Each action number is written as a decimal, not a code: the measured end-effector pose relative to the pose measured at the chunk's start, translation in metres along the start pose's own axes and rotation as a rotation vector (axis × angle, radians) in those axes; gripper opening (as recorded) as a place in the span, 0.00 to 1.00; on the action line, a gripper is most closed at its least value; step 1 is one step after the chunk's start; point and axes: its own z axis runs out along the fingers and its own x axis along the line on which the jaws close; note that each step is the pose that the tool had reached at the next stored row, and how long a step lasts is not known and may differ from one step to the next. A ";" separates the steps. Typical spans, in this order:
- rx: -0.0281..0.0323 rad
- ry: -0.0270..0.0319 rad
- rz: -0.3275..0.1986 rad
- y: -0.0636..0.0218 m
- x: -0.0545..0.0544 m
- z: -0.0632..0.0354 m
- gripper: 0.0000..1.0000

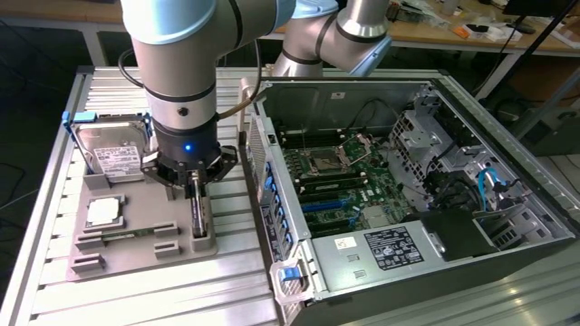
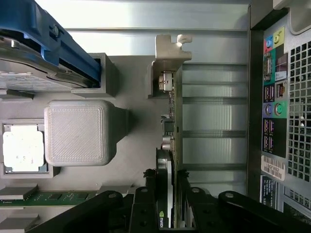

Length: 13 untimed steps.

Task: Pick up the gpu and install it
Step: 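Pick up the gpu and move the gpu toward the slot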

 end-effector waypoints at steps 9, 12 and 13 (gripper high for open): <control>-0.0001 0.0000 0.000 0.0000 0.000 0.0000 0.27; 0.0000 0.0000 0.000 0.0000 0.000 0.0000 0.27; -0.0001 0.0001 0.000 0.0000 0.000 0.0000 0.27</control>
